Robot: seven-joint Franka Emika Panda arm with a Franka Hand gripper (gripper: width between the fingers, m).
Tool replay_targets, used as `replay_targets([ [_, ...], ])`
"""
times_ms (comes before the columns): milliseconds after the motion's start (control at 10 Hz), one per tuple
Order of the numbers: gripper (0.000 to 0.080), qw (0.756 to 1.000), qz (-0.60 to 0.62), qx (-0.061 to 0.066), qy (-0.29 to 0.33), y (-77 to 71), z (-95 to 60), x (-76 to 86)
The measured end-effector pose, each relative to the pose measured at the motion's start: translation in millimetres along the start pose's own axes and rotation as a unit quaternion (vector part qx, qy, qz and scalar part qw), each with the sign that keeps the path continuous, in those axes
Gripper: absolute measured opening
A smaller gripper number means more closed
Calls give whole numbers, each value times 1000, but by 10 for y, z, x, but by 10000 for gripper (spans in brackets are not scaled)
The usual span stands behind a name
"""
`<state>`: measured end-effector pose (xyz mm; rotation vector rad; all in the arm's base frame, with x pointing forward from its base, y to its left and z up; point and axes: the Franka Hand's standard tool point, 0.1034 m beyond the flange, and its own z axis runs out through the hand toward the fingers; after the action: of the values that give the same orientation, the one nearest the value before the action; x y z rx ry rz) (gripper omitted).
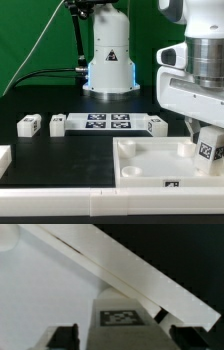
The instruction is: Assemble one leg
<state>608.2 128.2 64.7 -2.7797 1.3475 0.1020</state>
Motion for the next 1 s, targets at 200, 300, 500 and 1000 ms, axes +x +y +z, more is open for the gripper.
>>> replay_targets([
  [200, 620, 996, -88, 0, 0, -4, -1, -9],
  [300, 641, 990, -142, 0, 0, -4, -1, -10],
  [500, 647, 963, -268, 0, 0, -12, 1, -25],
  [1000, 649, 839, -545, -3, 1, 20, 1, 39],
])
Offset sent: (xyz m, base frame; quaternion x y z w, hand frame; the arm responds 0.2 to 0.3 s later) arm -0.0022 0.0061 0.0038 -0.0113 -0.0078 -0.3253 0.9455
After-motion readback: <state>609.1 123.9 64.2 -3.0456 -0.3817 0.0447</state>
